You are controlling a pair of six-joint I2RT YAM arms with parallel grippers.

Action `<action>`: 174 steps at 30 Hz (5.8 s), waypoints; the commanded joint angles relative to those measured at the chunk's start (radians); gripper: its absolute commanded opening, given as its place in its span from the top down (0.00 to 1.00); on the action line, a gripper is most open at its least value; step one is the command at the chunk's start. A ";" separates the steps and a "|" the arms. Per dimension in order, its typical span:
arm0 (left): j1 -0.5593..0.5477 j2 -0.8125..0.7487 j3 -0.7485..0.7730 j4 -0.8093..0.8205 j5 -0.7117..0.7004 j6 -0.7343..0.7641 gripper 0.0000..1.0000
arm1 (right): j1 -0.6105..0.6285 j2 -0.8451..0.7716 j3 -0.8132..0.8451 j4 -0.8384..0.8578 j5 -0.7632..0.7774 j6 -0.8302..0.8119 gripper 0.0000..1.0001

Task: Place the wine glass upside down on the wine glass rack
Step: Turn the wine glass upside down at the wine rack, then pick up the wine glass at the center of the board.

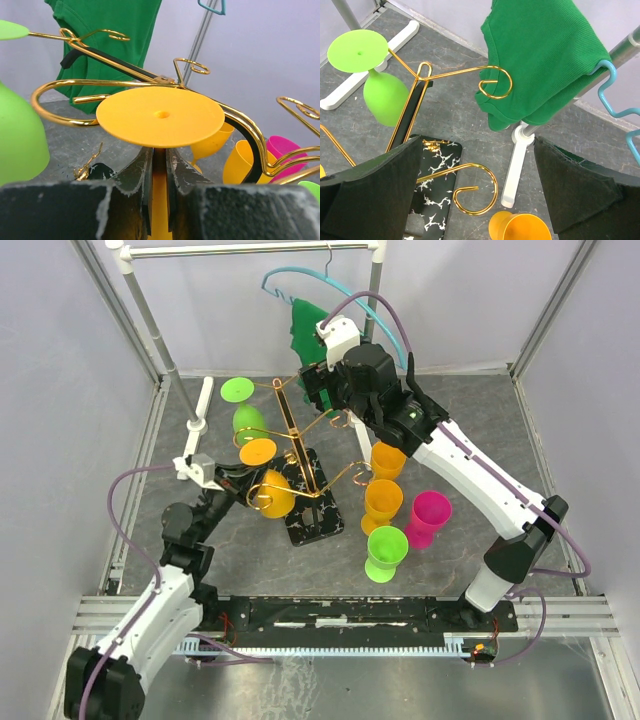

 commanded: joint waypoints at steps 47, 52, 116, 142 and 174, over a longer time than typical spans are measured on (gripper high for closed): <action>-0.068 0.061 -0.025 0.161 -0.602 0.320 0.97 | -0.002 -0.027 -0.029 0.034 0.023 -0.038 0.00; -0.069 0.014 -0.019 0.086 -0.493 0.308 0.82 | -0.002 -0.026 -0.032 0.032 0.027 -0.038 0.00; -0.109 0.067 0.727 -1.015 -0.774 0.306 0.03 | -0.077 -0.251 -0.282 -0.225 0.070 0.053 0.00; -0.110 0.524 1.196 -0.950 -0.243 0.239 0.05 | -0.079 -0.408 -0.565 -0.250 0.039 0.243 0.15; -0.111 0.575 1.221 -0.921 -0.196 0.256 0.05 | -0.290 -0.234 -0.597 -0.145 -0.024 0.305 0.27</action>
